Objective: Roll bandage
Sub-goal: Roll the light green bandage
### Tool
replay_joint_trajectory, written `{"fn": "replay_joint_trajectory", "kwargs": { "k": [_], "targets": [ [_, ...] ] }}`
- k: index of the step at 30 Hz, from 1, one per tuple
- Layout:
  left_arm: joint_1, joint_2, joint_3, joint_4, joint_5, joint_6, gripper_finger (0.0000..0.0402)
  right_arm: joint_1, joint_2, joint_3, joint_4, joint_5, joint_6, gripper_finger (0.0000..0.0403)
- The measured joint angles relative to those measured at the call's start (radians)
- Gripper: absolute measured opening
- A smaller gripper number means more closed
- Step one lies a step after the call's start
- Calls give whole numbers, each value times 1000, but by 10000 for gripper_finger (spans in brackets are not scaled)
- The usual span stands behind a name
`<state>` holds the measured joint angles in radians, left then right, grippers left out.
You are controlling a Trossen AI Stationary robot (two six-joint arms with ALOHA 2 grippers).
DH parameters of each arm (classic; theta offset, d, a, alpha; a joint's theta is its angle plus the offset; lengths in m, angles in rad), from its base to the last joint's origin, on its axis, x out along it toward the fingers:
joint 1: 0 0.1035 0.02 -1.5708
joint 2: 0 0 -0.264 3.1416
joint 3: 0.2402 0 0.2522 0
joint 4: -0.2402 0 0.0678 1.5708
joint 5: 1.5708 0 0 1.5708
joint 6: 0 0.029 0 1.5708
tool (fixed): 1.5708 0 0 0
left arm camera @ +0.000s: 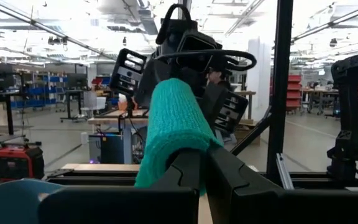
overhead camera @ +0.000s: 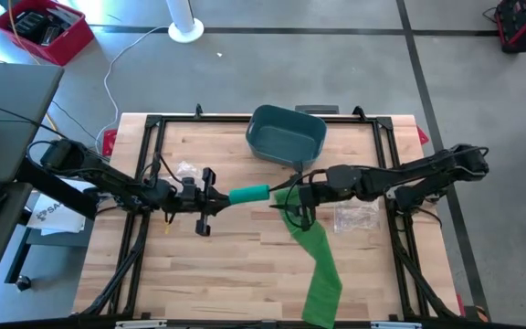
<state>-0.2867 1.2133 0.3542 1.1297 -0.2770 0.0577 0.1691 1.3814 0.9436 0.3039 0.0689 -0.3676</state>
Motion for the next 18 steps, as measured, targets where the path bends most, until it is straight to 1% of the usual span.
{"fn": "replay_joint_trajectory", "kwargs": {
  "k": [4, 5, 7, 10, 18],
  "targets": [
    [0, 0, 0, -20, -26, -7, 0, 16, -5, 0, -57, 89, 0, 181],
    [0, 0, 0, -24, -28, -11, 0, 20, -6, 0, -60, 97, 0, 181],
    [0, 1, 0, -30, -30, -18, 0, 29, -10, 0, -57, 91, -1, 181],
    [0, 1, 0, -30, -30, -21, 0, 39, -11, 0, -47, 53, -11, 181],
    [0, 1, 0, -28, -50, -22, 0, 43, -10, 0, -45, 72, -5, 181]
  ]
}}
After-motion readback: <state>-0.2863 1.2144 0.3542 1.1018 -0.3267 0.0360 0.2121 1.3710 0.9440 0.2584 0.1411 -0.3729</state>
